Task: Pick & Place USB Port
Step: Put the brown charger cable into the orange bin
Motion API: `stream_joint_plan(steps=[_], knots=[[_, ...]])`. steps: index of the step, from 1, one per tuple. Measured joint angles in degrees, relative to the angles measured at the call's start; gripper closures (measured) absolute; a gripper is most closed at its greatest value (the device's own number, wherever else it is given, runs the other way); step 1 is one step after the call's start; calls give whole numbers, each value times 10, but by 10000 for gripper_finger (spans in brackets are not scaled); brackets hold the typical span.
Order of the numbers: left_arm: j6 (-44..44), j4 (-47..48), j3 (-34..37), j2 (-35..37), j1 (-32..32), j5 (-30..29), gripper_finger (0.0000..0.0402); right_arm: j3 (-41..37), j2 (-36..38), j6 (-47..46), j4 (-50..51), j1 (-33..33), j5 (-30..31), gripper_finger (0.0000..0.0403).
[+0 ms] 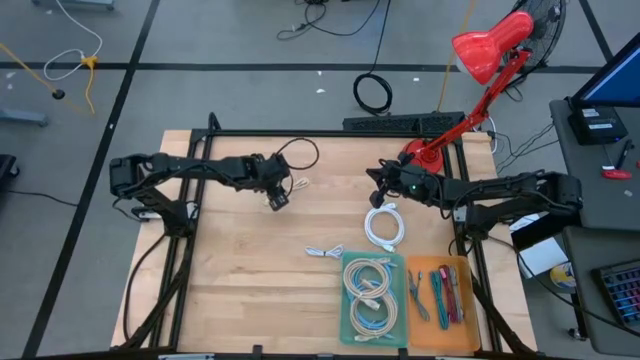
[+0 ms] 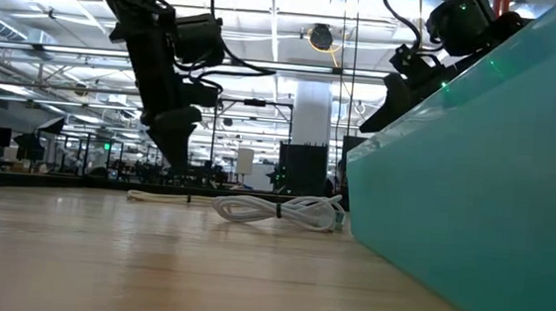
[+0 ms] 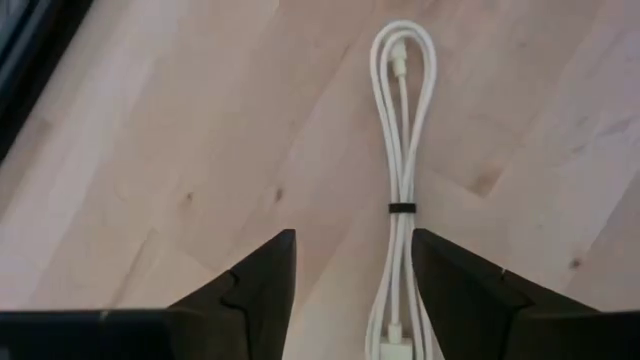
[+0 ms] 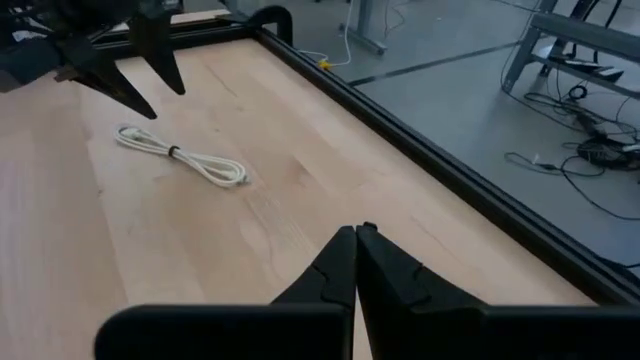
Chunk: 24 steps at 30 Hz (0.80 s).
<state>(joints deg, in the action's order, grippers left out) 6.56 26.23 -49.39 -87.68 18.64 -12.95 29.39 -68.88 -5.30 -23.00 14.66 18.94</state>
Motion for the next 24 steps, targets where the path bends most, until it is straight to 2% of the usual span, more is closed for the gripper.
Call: stream_joint_plan(steps=[11,16,24], knots=[[15,-35,76,-1,19,29,197,0,0,-7,-1,0,-12,403],[24,-59,82,-1,14,73,197,0,0,-7,-4,0,-12,403],[26,-89,82,-9,5,85,197,0,0,-7,-6,0,-12,403]])
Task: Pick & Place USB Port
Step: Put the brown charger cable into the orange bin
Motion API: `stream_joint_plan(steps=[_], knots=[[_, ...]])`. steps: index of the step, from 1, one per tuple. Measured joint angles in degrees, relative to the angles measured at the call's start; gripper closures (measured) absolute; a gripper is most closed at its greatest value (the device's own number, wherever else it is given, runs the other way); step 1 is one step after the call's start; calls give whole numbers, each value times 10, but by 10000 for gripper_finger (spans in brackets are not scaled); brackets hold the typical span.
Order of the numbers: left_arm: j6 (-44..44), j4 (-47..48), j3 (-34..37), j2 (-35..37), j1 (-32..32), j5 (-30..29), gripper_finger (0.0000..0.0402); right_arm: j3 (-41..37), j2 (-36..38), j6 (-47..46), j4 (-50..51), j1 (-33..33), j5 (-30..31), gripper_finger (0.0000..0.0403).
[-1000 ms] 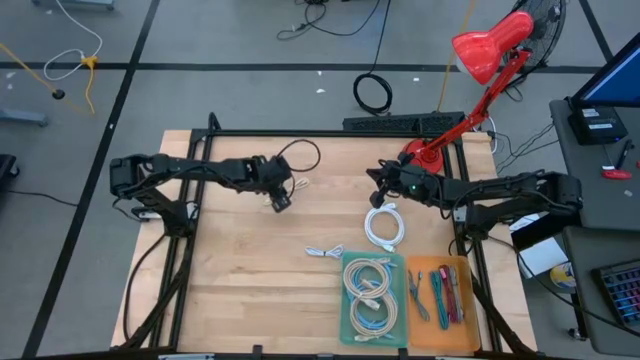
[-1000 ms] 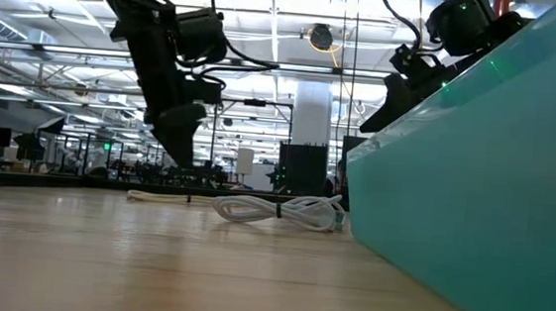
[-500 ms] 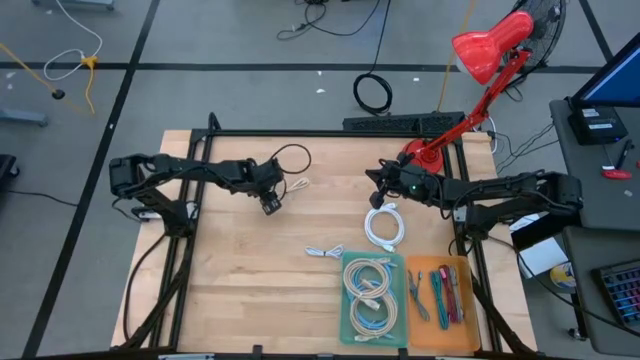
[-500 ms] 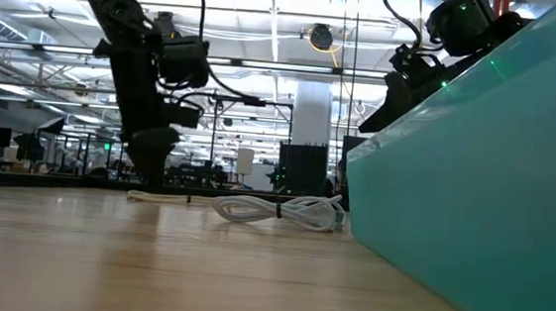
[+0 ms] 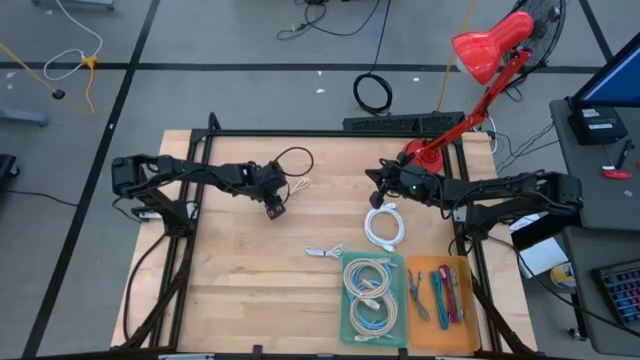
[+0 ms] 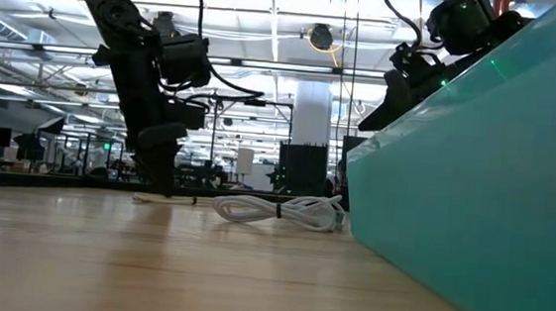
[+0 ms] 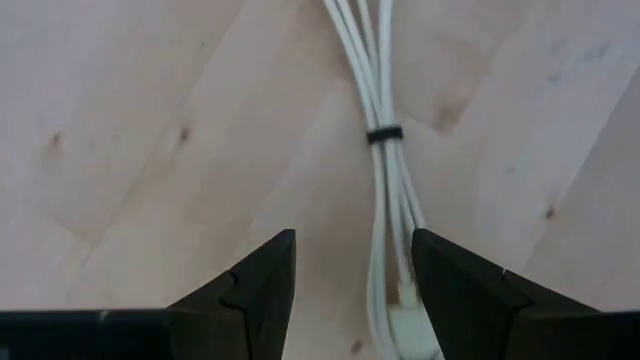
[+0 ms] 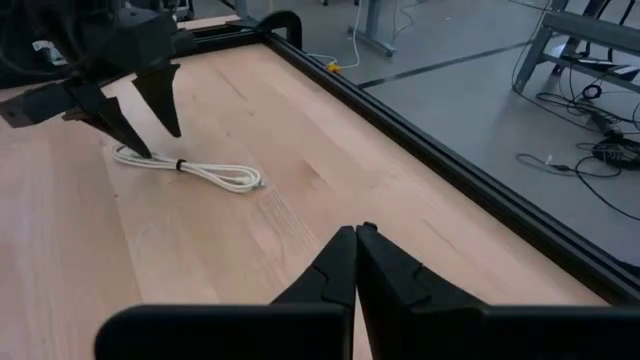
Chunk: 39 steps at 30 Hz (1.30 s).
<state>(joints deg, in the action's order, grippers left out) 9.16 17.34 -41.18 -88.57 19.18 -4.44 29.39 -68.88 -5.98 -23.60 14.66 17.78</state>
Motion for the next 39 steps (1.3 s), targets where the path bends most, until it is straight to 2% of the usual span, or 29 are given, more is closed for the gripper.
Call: stream_joint_plan(steps=[9,11,14,18,19,23,27,30,33,36,39], knots=[[4,-48,-5,-77,-13,16,197,-1,0,0,-3,0,1,403],[3,-63,-5,-89,-24,3,202,-1,0,1,-3,0,1,403],[9,-64,-6,-90,-34,-19,248,-1,0,0,-4,0,1,403],[11,-59,-3,-61,-35,-21,371,-1,0,-10,-7,0,1,403],[15,-60,-2,-53,-35,-22,383,-2,0,-13,-6,0,1,403],[19,-56,2,-20,-35,-37,394,-2,0,-23,-9,0,0,403],[17,-94,0,18,-35,-92,397,-2,0,-24,-30,-1,-20,403],[5,-168,0,49,-37,-120,398,-2,0,-30,-69,-1,-80,403],[-33,-270,0,81,-44,-115,399,-2,-5,-40,-127,-1,-137,402],[-60,-375,-3,96,-52,-68,399,-2,-17,-50,-184,-1,-165,393],[-68,-450,-2,97,-56,-13,400,-2,-38,-51,-253,-2,-166,376]])
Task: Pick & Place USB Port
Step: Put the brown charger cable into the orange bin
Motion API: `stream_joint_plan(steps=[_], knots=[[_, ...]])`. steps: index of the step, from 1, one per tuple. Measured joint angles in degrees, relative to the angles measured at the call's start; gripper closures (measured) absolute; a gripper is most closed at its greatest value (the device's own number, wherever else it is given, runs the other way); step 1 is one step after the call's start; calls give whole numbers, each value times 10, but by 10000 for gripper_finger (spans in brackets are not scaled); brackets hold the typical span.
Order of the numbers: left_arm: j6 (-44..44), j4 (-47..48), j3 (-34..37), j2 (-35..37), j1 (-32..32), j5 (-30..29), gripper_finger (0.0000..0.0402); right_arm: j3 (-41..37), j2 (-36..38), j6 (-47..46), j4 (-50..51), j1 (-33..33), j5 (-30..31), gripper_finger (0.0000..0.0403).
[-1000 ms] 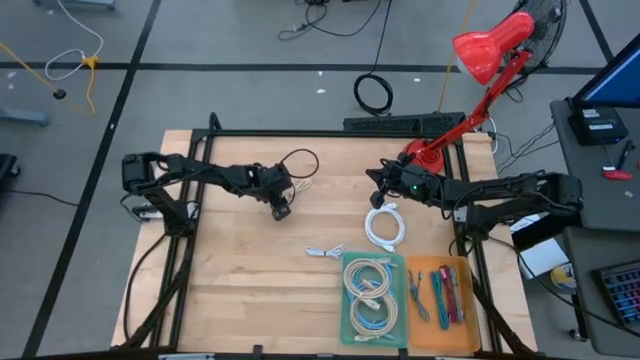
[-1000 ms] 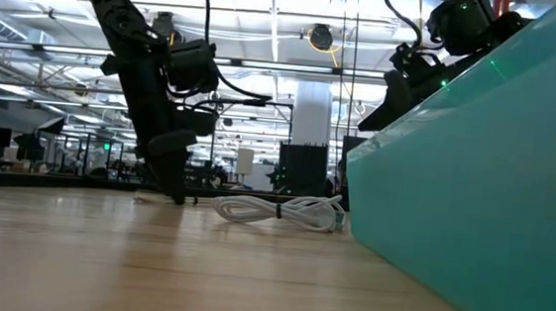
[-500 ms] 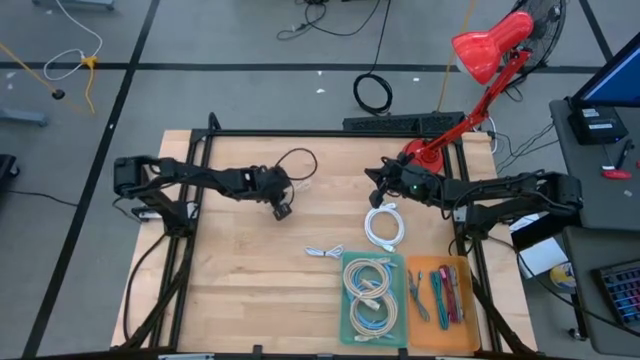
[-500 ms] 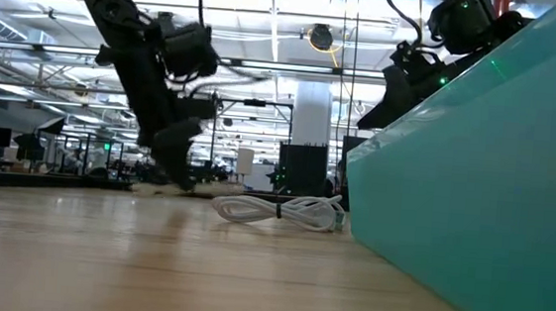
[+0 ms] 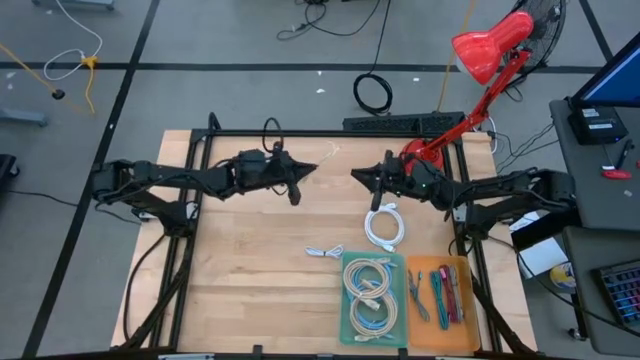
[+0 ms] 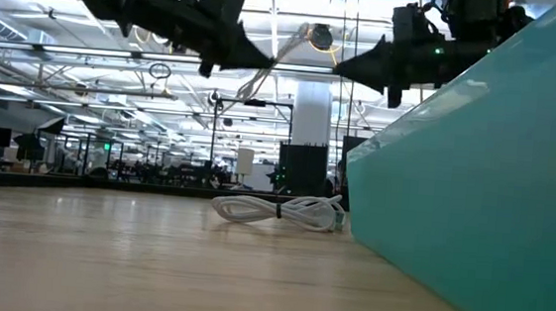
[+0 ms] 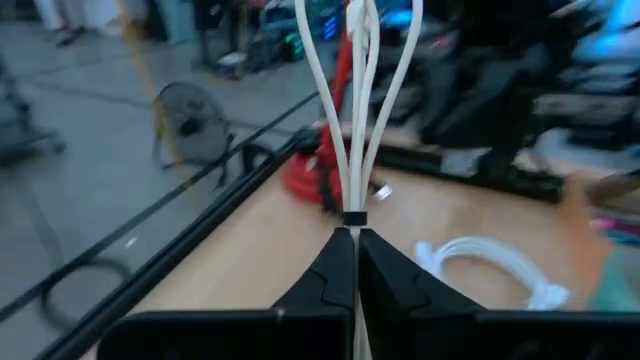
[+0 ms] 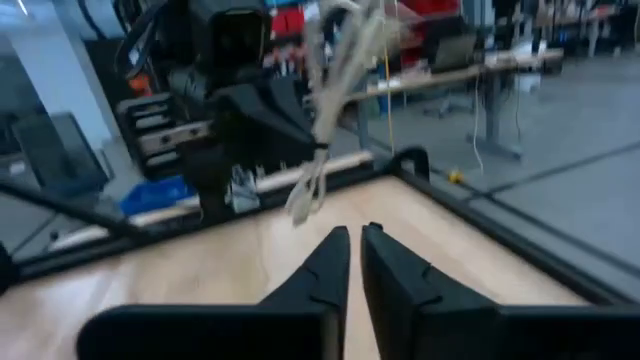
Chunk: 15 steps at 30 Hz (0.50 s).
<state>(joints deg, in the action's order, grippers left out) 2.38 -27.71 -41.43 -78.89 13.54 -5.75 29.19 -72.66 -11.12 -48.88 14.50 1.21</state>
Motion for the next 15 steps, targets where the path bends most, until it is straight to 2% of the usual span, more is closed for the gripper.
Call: stream_joint_plan(steps=[3,9,12,15], knots=[[-10,-38,0,-4,-7,29,400,0,-28,1,-69,0,1,351],[-8,-71,0,-8,-22,31,401,0,-83,-2,-196,0,0,287],[-10,-95,0,-8,-25,28,401,9,-106,-25,-224,0,-1,258],[-8,-126,0,-8,-25,38,401,28,-128,-38,-237,-4,-27,237]])
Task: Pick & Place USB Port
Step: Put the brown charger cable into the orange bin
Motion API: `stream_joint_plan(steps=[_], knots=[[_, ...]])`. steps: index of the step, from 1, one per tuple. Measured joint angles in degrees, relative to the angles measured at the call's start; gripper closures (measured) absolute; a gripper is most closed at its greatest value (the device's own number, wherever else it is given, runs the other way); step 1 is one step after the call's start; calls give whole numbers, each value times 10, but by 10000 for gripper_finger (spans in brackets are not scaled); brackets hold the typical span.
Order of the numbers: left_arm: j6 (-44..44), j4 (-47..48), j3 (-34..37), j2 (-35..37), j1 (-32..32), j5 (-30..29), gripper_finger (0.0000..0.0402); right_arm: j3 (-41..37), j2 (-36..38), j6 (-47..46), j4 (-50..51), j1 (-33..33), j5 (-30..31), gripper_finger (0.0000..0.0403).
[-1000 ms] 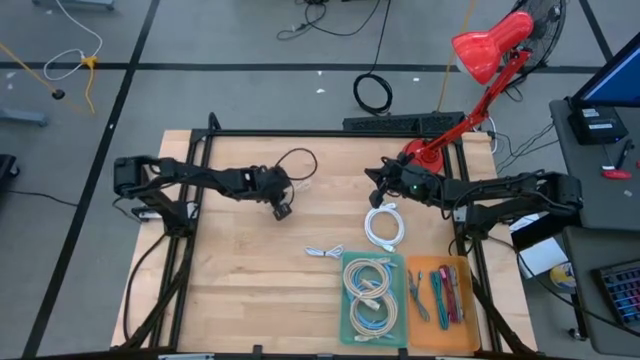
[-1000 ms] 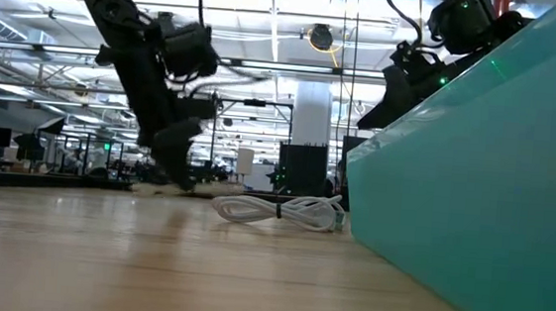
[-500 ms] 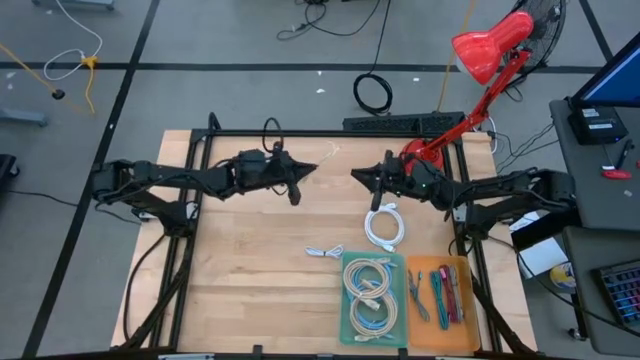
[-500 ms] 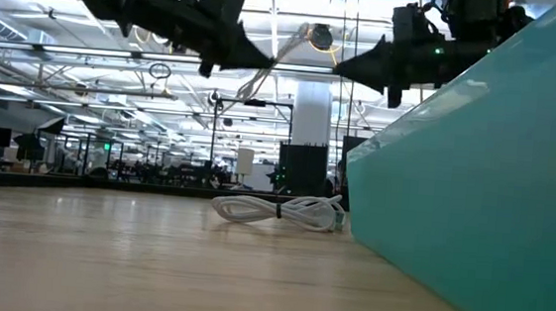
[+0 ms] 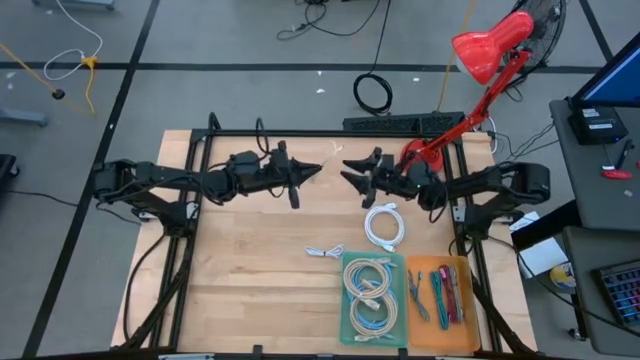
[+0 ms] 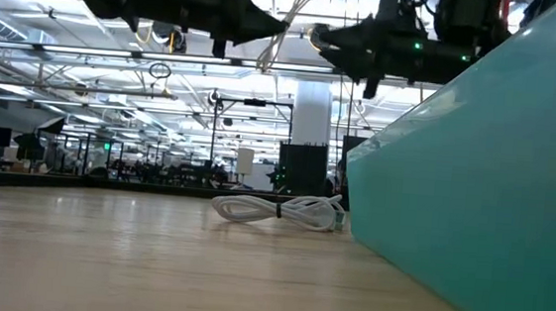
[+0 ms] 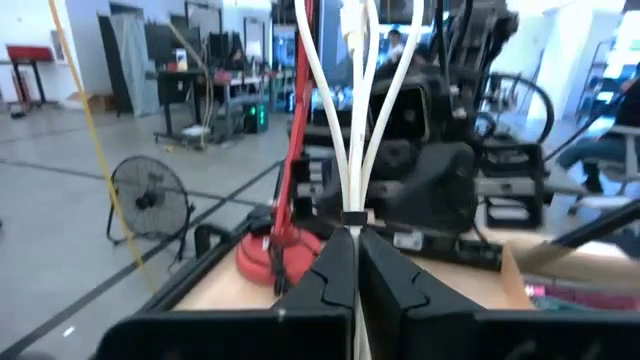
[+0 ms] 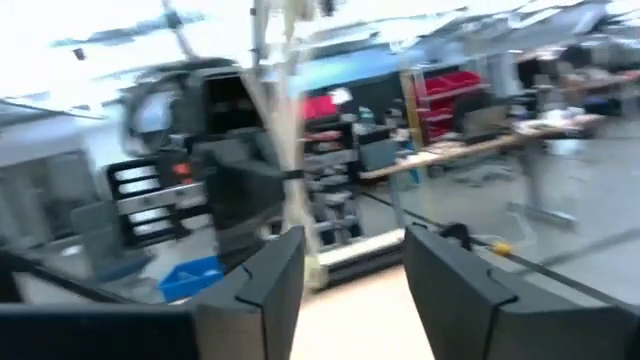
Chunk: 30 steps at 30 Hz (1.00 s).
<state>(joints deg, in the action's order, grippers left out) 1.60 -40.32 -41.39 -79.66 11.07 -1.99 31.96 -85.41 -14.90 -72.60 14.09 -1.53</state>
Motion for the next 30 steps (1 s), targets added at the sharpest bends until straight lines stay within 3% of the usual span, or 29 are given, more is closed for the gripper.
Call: stream_joint_plan(steps=[11,19,30], knots=[[10,15,0,0,-11,24,401,60,-25,101,13,-55,-13,218],[-13,26,0,0,-52,17,401,60,-26,97,13,-55,-11,221],[-5,-9,0,-39,-45,16,401,60,-25,96,9,-55,-12,222]])
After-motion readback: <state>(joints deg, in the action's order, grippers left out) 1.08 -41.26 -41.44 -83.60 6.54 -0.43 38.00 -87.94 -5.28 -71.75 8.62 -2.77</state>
